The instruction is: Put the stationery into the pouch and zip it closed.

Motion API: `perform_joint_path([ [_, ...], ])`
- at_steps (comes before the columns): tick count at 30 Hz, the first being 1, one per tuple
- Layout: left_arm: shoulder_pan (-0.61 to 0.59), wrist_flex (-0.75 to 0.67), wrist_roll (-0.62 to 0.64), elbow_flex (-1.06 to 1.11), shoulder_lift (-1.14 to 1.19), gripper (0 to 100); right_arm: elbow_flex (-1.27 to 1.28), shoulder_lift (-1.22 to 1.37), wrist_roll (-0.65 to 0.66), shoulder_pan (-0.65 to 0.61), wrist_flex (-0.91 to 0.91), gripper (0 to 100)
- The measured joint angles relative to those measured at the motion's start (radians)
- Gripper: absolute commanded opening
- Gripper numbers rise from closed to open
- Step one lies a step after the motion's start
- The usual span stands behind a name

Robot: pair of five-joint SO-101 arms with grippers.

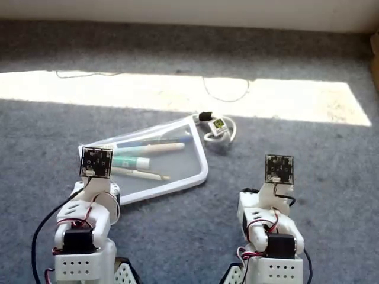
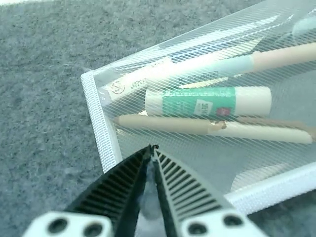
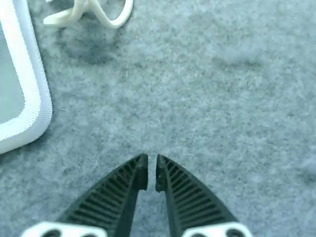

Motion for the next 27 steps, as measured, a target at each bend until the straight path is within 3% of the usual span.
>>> perform_joint_path([
  [9,0.008,0.075,-0.117,0.000,0.000,1,0.000,0.000,0.000,0.000,0.078,2.9],
  [18,0.009,0.195,-0.127,0.000,-0.008,1,0.000,0.000,0.000,0.000,0.086,2.9],
  [27,0.011,0.207,-0.127,0.000,-0.008,1,0.000,0.000,0.000,0.000,0.086,2.9],
])
